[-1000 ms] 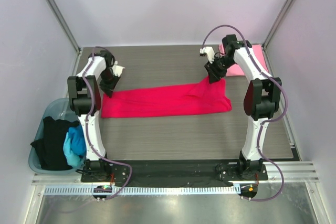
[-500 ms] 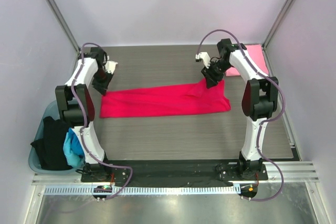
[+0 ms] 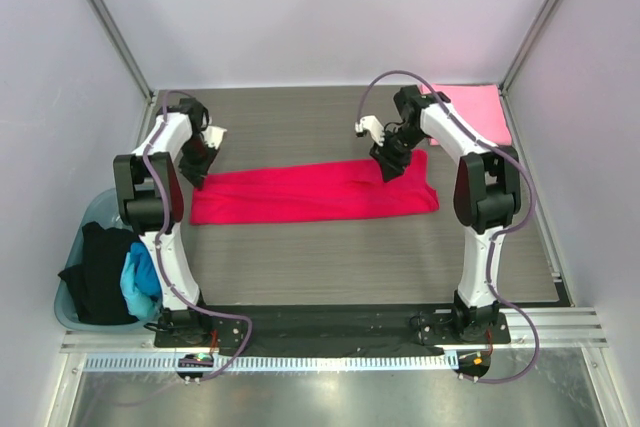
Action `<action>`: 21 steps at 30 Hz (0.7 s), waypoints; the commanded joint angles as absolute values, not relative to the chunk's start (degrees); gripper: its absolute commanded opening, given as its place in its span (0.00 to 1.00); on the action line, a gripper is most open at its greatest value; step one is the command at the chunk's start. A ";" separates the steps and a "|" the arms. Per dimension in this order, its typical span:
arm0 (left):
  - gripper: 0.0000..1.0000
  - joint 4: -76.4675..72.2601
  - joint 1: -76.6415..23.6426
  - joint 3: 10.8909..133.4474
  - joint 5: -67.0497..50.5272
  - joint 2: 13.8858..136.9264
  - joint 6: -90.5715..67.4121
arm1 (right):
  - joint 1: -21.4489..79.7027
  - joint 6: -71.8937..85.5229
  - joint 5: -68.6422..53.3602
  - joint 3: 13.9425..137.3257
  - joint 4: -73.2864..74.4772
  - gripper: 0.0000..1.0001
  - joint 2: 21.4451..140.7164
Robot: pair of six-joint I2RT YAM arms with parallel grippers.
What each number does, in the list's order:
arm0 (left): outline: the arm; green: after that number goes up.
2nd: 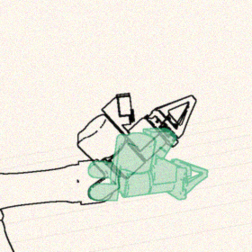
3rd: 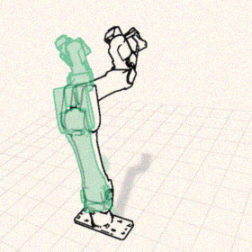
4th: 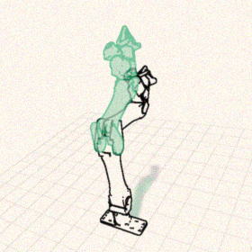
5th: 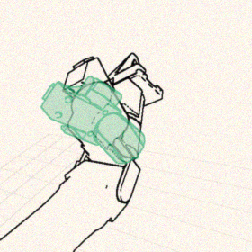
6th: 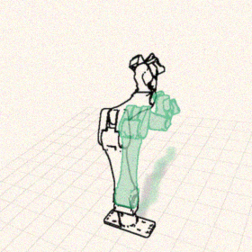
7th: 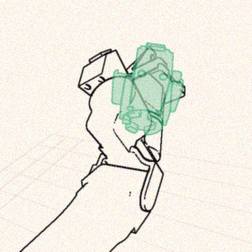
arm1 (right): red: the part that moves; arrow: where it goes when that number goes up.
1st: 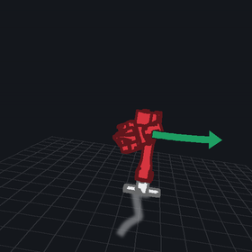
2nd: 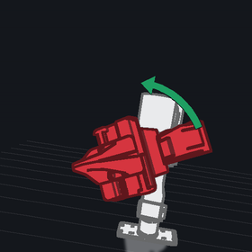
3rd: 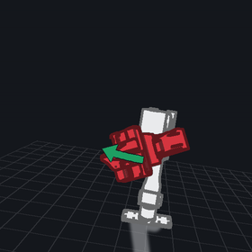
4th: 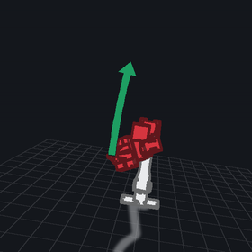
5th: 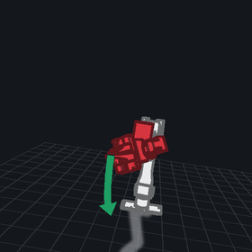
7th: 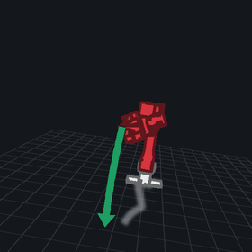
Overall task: Fold and stack the t-shirts
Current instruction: Fold the tshirt
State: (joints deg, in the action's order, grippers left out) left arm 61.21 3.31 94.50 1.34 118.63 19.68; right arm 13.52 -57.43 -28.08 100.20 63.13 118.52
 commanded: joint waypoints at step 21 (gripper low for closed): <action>0.00 60.29 3.87 95.45 4.39 118.65 19.51 | 18.02 -59.24 -21.18 101.51 55.46 0.45 124.19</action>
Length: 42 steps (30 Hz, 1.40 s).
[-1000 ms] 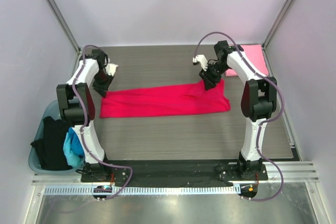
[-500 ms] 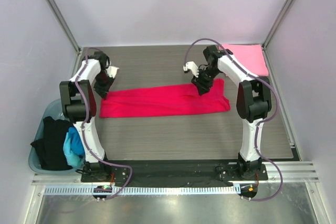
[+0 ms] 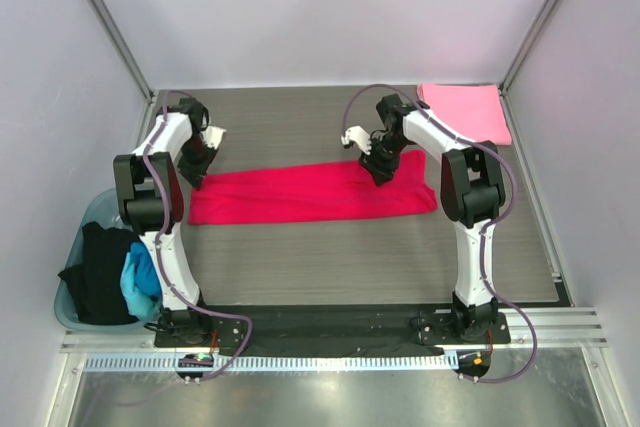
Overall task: Fold and stack the t-shirts
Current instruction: Fold the tshirt
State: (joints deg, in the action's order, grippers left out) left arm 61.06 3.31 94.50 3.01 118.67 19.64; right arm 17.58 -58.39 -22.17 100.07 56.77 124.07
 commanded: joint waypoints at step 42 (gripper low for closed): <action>0.00 59.85 3.87 95.45 4.04 118.65 18.98 | 23.73 -54.94 -17.23 110.30 46.59 0.33 124.19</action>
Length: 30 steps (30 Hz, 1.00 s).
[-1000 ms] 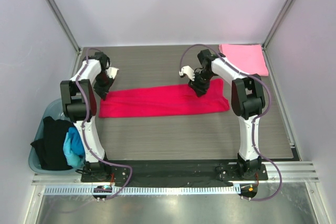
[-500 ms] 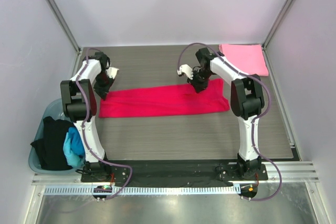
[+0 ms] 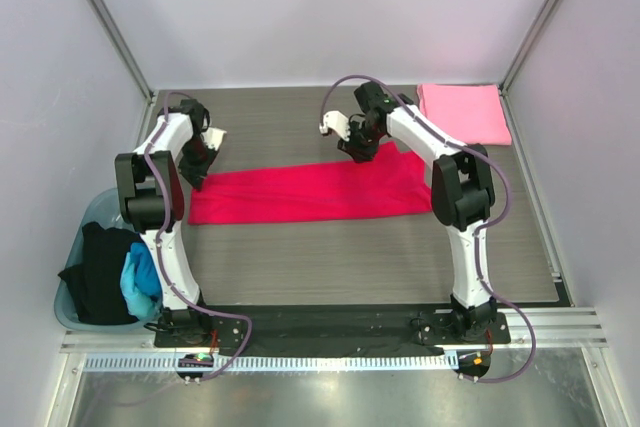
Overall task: Fold and stack the t-shirts
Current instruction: Fold the tshirt
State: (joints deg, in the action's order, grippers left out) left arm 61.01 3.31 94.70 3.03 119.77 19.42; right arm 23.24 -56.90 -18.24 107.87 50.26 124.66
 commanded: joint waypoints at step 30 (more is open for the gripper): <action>0.54 70.41 -2.02 82.79 -2.55 105.64 55.20 | 15.91 -28.13 -9.40 89.12 39.90 0.46 103.62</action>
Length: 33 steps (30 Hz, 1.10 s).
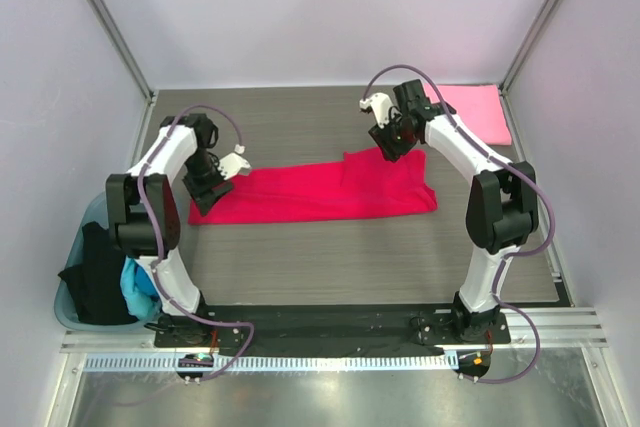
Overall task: Fold and stack the t-shirts
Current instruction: Fold the tshirt
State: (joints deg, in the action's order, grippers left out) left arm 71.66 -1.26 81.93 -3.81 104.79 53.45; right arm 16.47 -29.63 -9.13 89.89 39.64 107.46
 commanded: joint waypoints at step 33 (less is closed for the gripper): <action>0.34 60.99 -4.57 67.68 -0.53 108.90 45.35 | 6.33 -26.10 -7.74 92.72 44.91 0.48 115.57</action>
State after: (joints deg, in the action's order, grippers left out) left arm 61.63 -4.23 70.32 2.50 109.51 46.87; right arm 6.20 -26.11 -7.99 89.80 42.89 115.04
